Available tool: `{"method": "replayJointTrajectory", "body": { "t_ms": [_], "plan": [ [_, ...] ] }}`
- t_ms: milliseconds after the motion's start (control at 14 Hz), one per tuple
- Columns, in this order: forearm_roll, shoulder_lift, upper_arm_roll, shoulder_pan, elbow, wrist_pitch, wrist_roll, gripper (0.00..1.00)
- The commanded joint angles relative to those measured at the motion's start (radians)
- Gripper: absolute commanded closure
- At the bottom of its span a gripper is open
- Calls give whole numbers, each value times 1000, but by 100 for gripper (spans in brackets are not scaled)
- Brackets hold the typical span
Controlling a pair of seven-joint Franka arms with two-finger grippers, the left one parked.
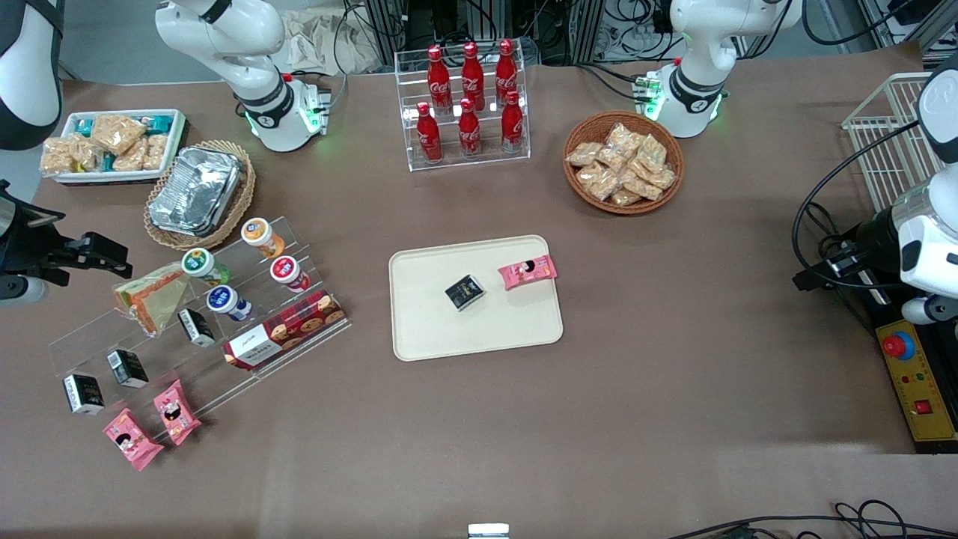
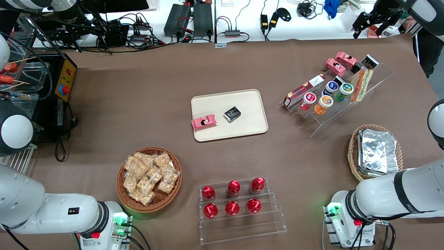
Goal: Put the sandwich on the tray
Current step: 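Grasp the wrapped orange sandwich on the acrylic rack with the right gripper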
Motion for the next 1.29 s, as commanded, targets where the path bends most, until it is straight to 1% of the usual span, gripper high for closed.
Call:
{"method": "replayJointTrajectory", "body": {
  "t_ms": [0, 286, 500, 643, 786, 1000, 1214],
  "plan": [
    [15, -2, -2, -5, -1, 1, 12, 1],
    [1, 20, -5, -6, -1, 10, 9, 1],
    [-29, 40, -37, -17, -19, 15, 0, 1],
    [-28, 31, -39, -21, -54, 42, 40, 1],
    [-28, 23, -44, -52, -114, 91, 101, 1],
    [-28, 22, -45, -66, -188, 130, 248, 1],
    [-28, -3, -60, -74, -289, 206, 264, 1]
  ]
}}
